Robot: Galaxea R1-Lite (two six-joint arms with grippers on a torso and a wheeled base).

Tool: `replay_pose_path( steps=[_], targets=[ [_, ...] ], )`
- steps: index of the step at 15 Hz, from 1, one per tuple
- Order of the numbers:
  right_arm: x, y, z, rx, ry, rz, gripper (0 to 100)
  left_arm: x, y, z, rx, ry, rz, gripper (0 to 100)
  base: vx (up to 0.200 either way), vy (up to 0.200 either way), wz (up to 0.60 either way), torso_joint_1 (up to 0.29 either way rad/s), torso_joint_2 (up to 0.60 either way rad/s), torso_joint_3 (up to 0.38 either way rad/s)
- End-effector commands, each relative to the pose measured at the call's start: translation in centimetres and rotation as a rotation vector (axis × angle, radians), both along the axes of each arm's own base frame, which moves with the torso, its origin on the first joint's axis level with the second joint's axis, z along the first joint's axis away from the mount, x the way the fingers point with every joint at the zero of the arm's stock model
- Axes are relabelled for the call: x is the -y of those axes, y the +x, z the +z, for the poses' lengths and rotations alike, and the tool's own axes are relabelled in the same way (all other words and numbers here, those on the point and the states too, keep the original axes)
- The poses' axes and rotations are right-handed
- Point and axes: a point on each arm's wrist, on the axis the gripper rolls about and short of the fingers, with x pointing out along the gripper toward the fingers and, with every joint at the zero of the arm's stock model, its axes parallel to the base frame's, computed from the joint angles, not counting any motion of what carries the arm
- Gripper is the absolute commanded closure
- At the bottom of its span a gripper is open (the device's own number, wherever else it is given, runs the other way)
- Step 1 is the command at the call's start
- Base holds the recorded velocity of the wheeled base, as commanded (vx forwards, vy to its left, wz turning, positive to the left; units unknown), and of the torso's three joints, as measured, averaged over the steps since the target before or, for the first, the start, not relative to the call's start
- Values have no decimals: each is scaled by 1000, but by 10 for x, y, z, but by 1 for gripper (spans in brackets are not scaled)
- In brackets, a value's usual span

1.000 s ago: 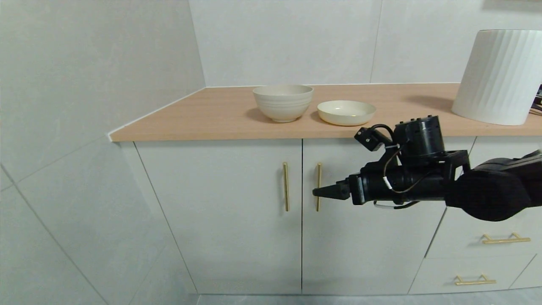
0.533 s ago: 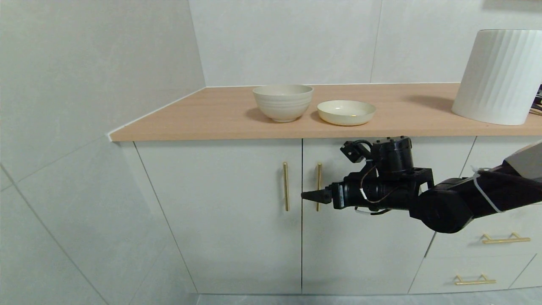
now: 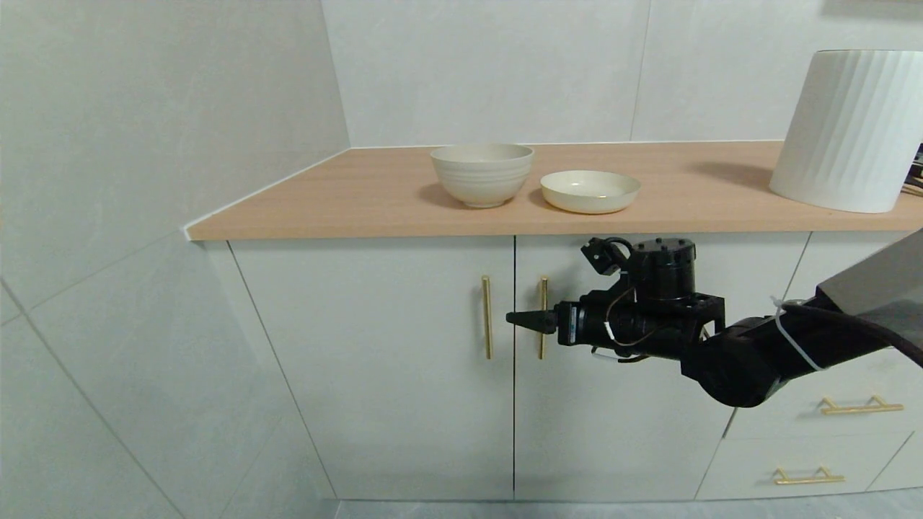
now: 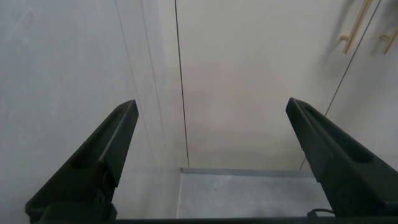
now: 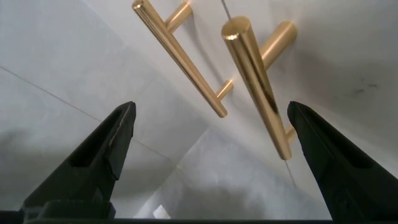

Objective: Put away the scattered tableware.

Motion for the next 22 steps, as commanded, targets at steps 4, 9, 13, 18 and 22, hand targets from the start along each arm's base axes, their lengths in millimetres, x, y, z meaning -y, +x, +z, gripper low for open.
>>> replay_pose_path(
  steps=[4, 9, 13, 18, 22],
  targets=[
    [-5, -1, -4, -12, 3, 13, 0, 0, 0, 0, 0, -1, 1, 0, 0, 0, 0, 0, 0, 0],
    [-10, -3, -6, -11, 44, 16, 0, 0, 0, 0, 0, -1, 1, 0, 0, 0, 0, 0, 0, 0],
    [-10, -8, -6, -20, 47, 36, 0, 0, 0, 0, 0, -1, 1, 0, 0, 0, 0, 0, 0, 0],
    [-6, -22, -1, -35, 55, 104, 0, 0, 0, 0, 0, -1, 1, 0, 0, 0, 0, 0, 0, 0],
    [11, -54, 10, -63, 68, 207, 0, 0, 0, 0, 0, -1, 1, 0, 0, 0, 0, 0, 0, 0]
  ],
)
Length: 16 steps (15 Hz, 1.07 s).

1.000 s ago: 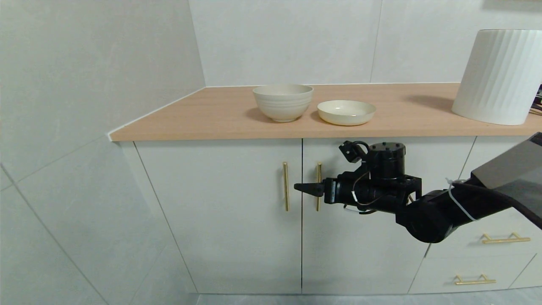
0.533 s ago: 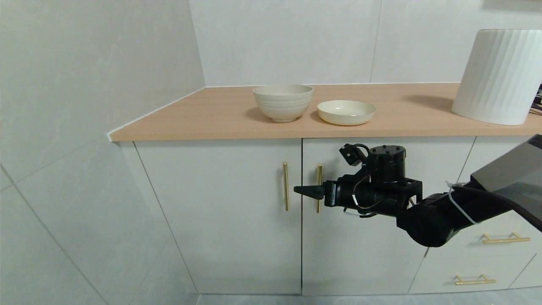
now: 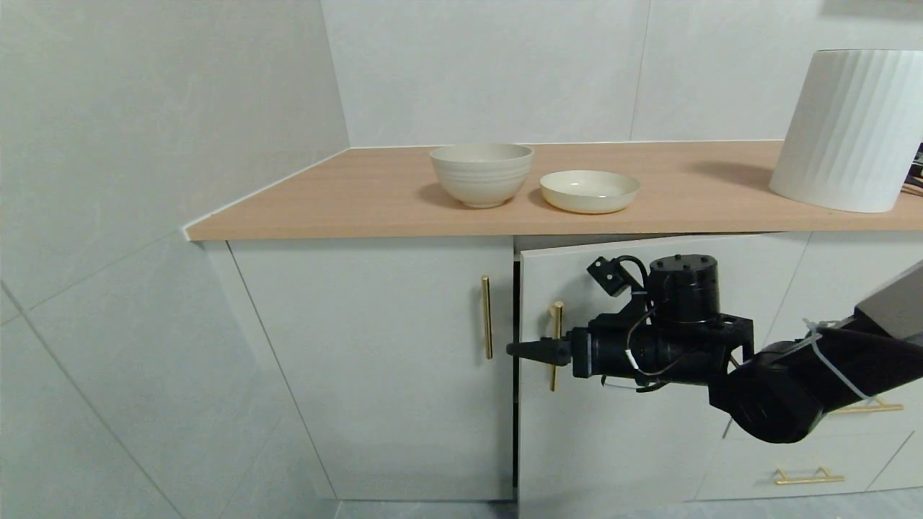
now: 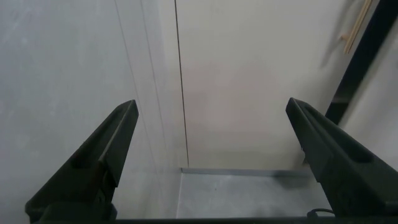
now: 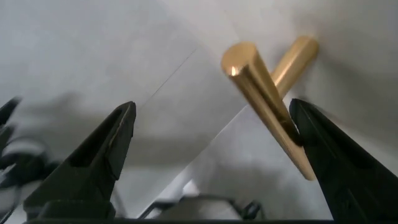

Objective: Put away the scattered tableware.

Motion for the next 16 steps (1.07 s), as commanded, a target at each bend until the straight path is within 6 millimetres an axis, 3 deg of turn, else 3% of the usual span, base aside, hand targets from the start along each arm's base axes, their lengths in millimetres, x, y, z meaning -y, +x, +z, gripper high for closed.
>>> replay_pose_path(
  steps=[1, 9, 14, 16],
  targets=[
    [11, -20, 15, 18, 15, 20, 0, 0, 0, 0, 1, 0, 1, 0, 0, 0, 0, 0, 0, 0],
    [51, -89, 23, -21, 24, 115, 0, 0, 0, 0, 1, 0, 1, 0, 0, 0, 0, 0, 0, 0],
    [56, -99, 16, -56, 18, 149, 0, 0, 0, 1, 10, 1, 2, 0, 0, 0, 0, 0, 0, 0],
    [59, -102, 12, -69, 9, 149, 0, 1, -8, 26, 94, -6, -32, 0, 0, 0, 0, 0, 0, 0]
  ],
)
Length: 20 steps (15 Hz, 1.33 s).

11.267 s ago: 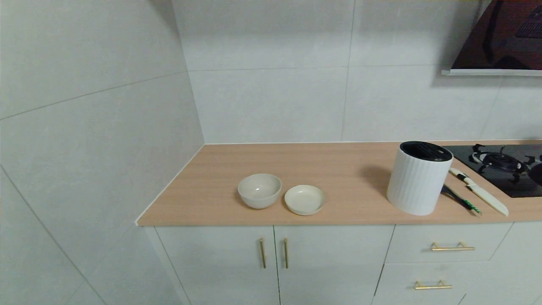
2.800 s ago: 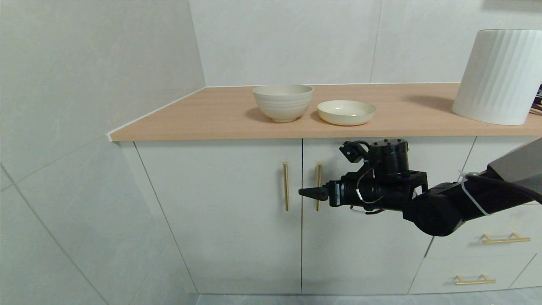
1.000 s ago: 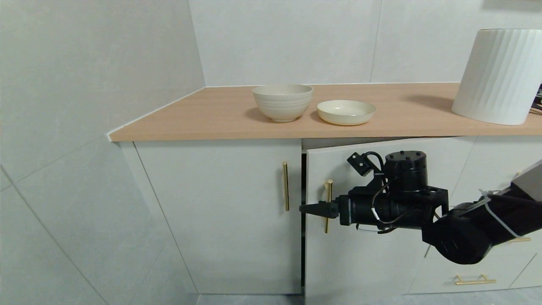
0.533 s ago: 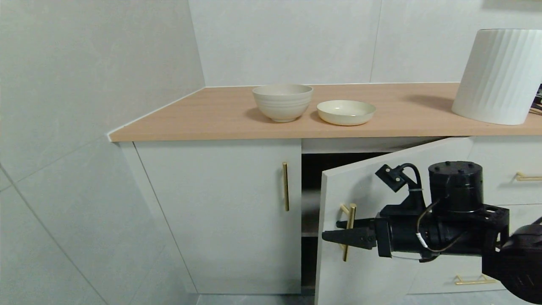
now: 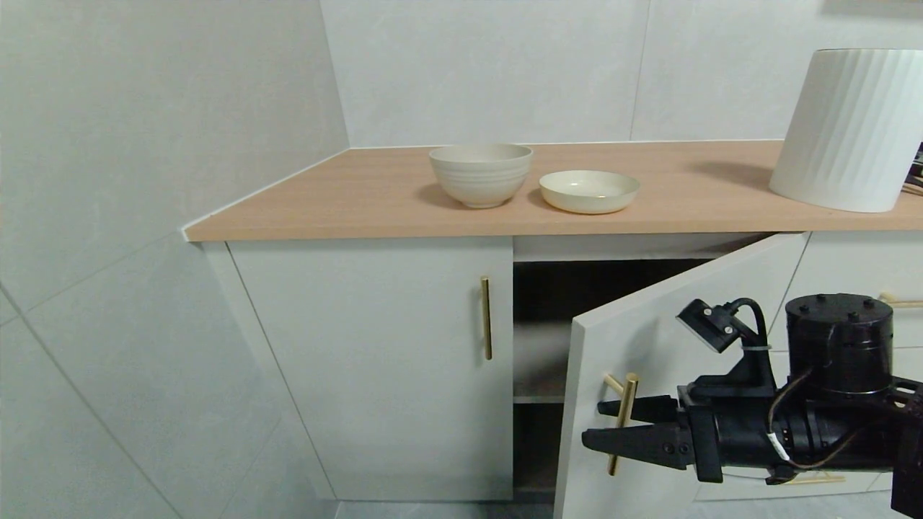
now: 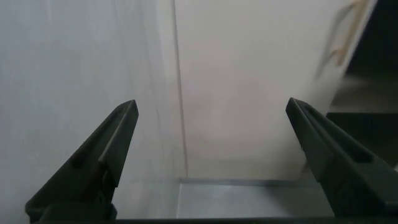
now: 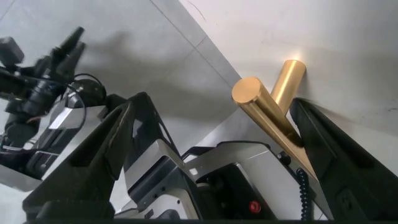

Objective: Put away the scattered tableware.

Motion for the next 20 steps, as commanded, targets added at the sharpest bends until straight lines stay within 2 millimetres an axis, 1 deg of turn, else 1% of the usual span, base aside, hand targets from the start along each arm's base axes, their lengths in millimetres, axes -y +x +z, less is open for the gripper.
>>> replay_pose_path(
  steps=[1, 2, 3, 4, 5, 6, 7, 8, 10, 11, 12, 13, 14, 16, 17, 20],
  targets=[
    [2, -3, 0, -6, -2, 3, 0, 1, -8, 22, 54, -1, -61, 0, 0, 0, 0, 0, 0, 0],
    [3, -5, 3, 4, 6, 2, 0, 4, -16, 42, 39, 5, -216, 0, 0, 0, 0, 0, 0, 0],
    [4, -7, 4, 7, 7, 2, 0, 7, -18, 62, -8, -8, -327, 0, 0, 0, 0, 0, 0, 0],
    [4, -8, 6, 13, 11, 3, 0, 9, -12, 84, -70, -28, -419, 0, 0, 0, 0, 0, 0, 0],
    [5, -8, 6, 15, 13, 2, 0, 10, -2, 101, -111, -40, -488, 0, 0, 0, 0, 0, 0, 0],
    [5, -9, 7, 16, 14, 2, 0, 12, 19, 122, -176, -58, -580, 0, 0, 0, 0, 0, 0, 0],
    [5, -9, 7, 17, 15, 2, 0, 13, 31, 129, -209, -70, -619, 0, 0, 0, 0, 0, 0, 0],
    [5, -9, 8, 20, 15, 3, 0, 15, 67, 142, -280, -96, -706, 0, 0, 0, 0, 0, 0, 0],
    [5, -10, 8, 23, 17, 3, 0, 23, 111, 151, -351, -111, -804, 0, 0, 0, 0, 0, 0, 0],
    [5, -10, 8, 23, 17, 3, 0, 33, 138, 151, -408, -124, -863, 0, 0, 0, 0, 0, 0, 0],
    [5, -10, 8, 23, 17, 3, 0, 43, 160, 149, -446, -141, -905, 0, 0, 0, 0, 0, 0, 0],
    [5, -10, 8, 23, 17, 3, 0, 60, 185, 143, -488, -169, -954, 0, 0, 0, 0, 0, 0, 0],
    [6, -10, 8, 21, 16, 3, 0, 72, 203, 136, -510, -194, -978, 0, 0, 0, 0, 0, 0, 0],
    [6, -10, 8, 23, 16, 4, 0, 94, 231, 118, -558, -253, -1016, 0, 0, 0, 0, 0, 0, 0],
    [6, -11, 8, 21, 15, 4, 0, 103, 240, 110, -583, -278, -1028, 0, 0, 0, 0, 0, 0, 0],
    [6, -11, 7, 19, 13, 4, 0, 121, 253, 82, -635, -298, -1061, 0, 0, 0, 0, 0, 0, 0]
  ],
)
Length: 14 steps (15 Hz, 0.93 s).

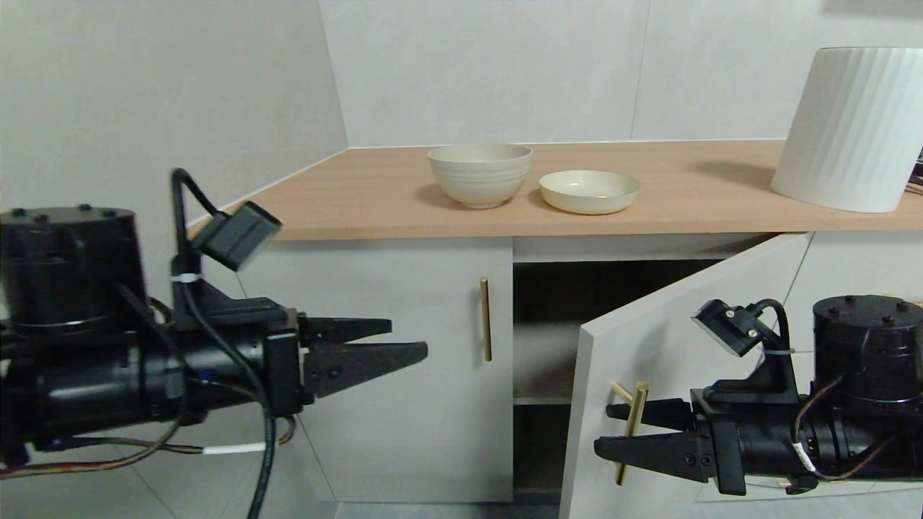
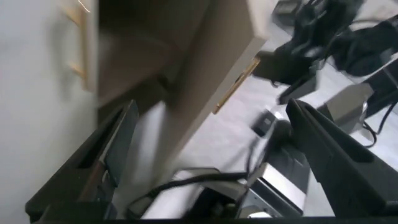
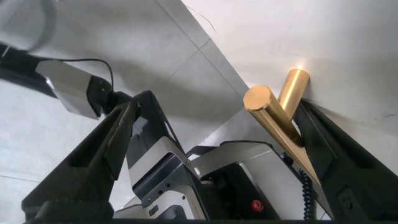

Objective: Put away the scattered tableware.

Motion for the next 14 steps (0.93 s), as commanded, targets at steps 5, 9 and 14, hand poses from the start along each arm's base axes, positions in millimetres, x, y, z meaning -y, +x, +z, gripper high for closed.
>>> replay_pose_path(
  steps=[5, 9, 14],
  targets=[
    [0, 0, -1, -2, -3, 0, 0, 62, 28, -87, -187, 100, -111, 0, 0, 0, 0, 0, 0, 0],
    [0, 0, -1, -4, -2, 0, 0, 86, 32, -100, -186, 73, -26, 100, 0, 0, 0, 0, 0, 0],
    [0, -1, -1, -4, -4, 0, 0, 89, 35, -96, -166, 46, -32, 100, 0, 0, 0, 0, 0, 0]
  ],
)
